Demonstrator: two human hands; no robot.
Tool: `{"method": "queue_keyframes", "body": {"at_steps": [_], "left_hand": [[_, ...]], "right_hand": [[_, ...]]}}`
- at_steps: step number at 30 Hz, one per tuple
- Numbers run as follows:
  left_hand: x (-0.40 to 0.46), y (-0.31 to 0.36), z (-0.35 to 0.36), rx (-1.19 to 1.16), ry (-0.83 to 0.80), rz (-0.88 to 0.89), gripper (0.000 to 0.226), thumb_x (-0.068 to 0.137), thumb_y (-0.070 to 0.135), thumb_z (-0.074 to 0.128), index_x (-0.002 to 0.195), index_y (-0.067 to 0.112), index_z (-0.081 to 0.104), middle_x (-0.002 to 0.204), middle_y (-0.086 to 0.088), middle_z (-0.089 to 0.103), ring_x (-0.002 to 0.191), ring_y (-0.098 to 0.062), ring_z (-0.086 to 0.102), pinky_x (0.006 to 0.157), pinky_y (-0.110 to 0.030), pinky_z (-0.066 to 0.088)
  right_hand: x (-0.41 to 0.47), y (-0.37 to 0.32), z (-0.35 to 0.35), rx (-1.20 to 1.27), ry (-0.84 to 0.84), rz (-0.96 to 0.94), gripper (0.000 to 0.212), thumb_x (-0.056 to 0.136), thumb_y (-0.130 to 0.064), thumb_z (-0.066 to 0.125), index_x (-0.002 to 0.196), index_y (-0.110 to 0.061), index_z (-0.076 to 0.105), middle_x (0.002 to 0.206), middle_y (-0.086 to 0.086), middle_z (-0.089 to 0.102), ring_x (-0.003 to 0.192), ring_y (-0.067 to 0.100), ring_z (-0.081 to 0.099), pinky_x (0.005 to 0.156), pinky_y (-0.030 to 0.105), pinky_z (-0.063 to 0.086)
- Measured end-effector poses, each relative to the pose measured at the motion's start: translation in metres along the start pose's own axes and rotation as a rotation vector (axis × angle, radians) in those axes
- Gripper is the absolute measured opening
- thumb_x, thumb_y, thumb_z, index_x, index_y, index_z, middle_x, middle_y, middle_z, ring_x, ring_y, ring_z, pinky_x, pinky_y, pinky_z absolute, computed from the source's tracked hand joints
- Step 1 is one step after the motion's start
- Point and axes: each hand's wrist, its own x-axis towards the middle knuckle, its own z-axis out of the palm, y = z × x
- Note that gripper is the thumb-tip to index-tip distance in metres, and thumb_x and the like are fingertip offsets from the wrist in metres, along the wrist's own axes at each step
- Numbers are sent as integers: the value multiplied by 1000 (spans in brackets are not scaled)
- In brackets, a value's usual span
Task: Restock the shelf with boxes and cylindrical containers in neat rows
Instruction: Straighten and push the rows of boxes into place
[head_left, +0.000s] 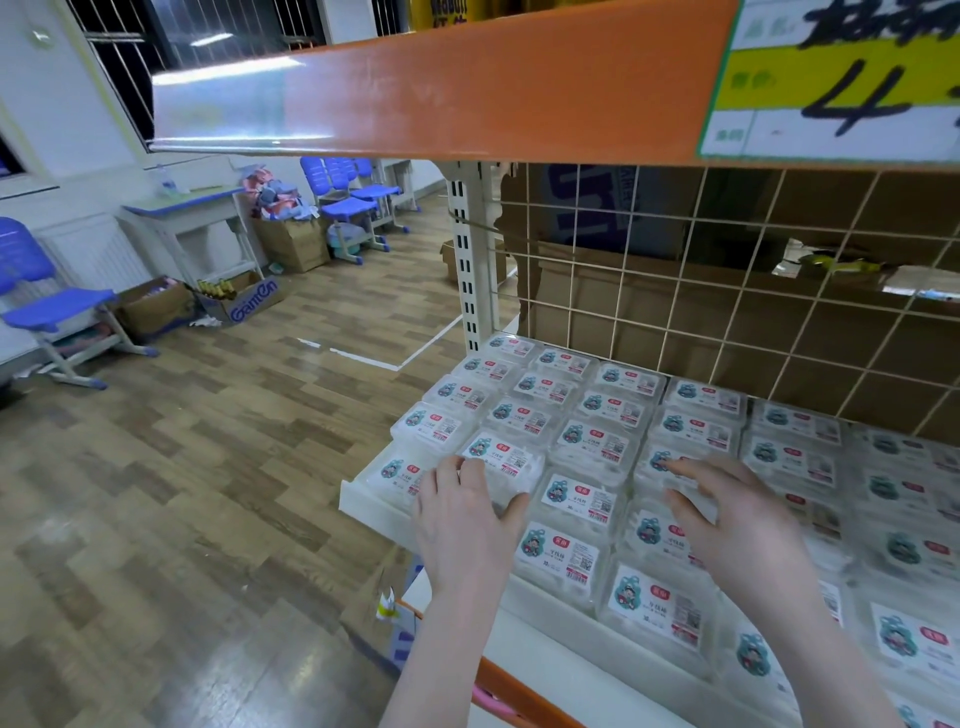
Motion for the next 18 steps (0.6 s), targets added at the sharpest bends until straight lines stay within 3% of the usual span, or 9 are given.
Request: {"method": "queue_keyframes", "body": {"at_steps": [5,12,18], "left_hand": [[3,-2,3,56,17,-12,53,50,45,87,87,13,69,87,-3,67,81,-25,64,76,-38,54],[2,-2,5,27,-7,-39,51,57,42,85,96,13,69,95,-5,66,90,-28,61,79,-40,52],[-4,-3,-1,-62,61,34,46,61,33,84,96,8,68,95,-9,65,89,-33,60,75,-42,52]], "right_hand": [[-2,3,-2,2,31,-21,25,76,-6,74,101,-11,72,101,6,67,88,26,66,73,29,49],[-5,8,-5,4,52,-39,27,73,-4,75,99,-9,72,97,7,67,79,24,66,68,28,49],[-12,13,-9,-14,117,-77,29,68,3,77,96,-5,72,92,10,68,80,29,66,73,29,46]]}}
